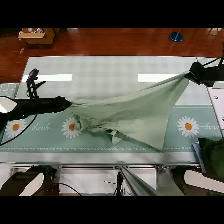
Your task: Fold the shirts.
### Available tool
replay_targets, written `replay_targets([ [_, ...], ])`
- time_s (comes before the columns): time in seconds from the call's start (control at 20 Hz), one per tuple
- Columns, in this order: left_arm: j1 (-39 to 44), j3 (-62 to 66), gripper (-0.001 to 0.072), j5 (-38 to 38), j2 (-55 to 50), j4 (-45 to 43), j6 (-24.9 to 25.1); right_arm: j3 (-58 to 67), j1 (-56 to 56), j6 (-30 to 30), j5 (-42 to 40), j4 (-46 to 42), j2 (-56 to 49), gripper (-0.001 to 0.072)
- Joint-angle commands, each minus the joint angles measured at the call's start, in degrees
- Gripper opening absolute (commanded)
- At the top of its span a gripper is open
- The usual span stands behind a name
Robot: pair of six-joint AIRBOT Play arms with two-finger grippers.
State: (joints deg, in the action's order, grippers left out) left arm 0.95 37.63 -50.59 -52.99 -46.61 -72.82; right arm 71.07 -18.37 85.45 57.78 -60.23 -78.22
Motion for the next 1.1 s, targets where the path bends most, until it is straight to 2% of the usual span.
replay_targets([
  [0.0,3.06,-0.09,0.0029,3.04,-2.60,0.17,0.35,0.94,-0.59,-3.30,3.37,-1.14,-0.79,0.0218],
  [0.05,3.54,-0.09,0.0029,3.08,-2.93,0.17,0.35,2.29,-1.25,-5.60,7.52,-1.44,-0.46,0.0272],
  [0.1,3.74,-0.09,0.0028,3.04,-3.15,0.15,0.37,3.82,-2.10,-7.85,13.07,-2.69,0.22,0.0276],
  [0.15,3.74,-0.09,0.0029,3.04,-3.17,0.15,0.37,4.72,-2.86,-9.38,18.60,-5.81,1.14,0.0276],
  [0.2,3.72,-0.09,0.0029,3.06,-3.17,0.15,0.39,4.87,-3.50,-9.55,24.13,-12.35,2.43,0.0312],
  [0.25,3.72,-0.09,0.0029,3.06,-3.17,0.13,0.39,4.68,-4.02,-8.50,28.17,-18.82,3.45,0.0422],
  [0.3,3.72,-0.09,0.0029,3.04,-3.17,0.13,0.42,3.50,-5.62,-5.22,28.89,-21.84,5.01,0.0465],
  [0.35,3.74,-0.09,0.0029,2.97,-3.17,0.13,0.39,1.75,-7.37,-4.66,29.53,-21.64,6.54,0.0489],
  [0.45,3.72,-0.09,0.0029,3.04,-3.17,0.09,0.42,-5.09,-10.51,-4.68,30.86,-21.24,10.25,0.0495],
  [0.6,3.72,-0.09,0.0029,3.04,-3.17,0.09,0.92,-20.24,-14.08,-6.80,29.05,-14.45,18.05,0.0498],
  [0.7,3.72,-0.09,0.0029,3.02,-3.17,0.09,3.02,-27.98,-14.32,-8.07,26.82,-8.22,22.69,0.0567],
  [0.85,3.72,-0.09,0.0029,2.97,-3.17,0.09,3.04,-35.43,-14.32,-8.15,25.51,-4.42,25.31,0.0567],
  [1.05,3.72,-0.09,0.0029,2.47,-3.17,0.09,3.17,-41.64,-14.32,-8.44,24.20,-3.54,25.29,0.0565],
])
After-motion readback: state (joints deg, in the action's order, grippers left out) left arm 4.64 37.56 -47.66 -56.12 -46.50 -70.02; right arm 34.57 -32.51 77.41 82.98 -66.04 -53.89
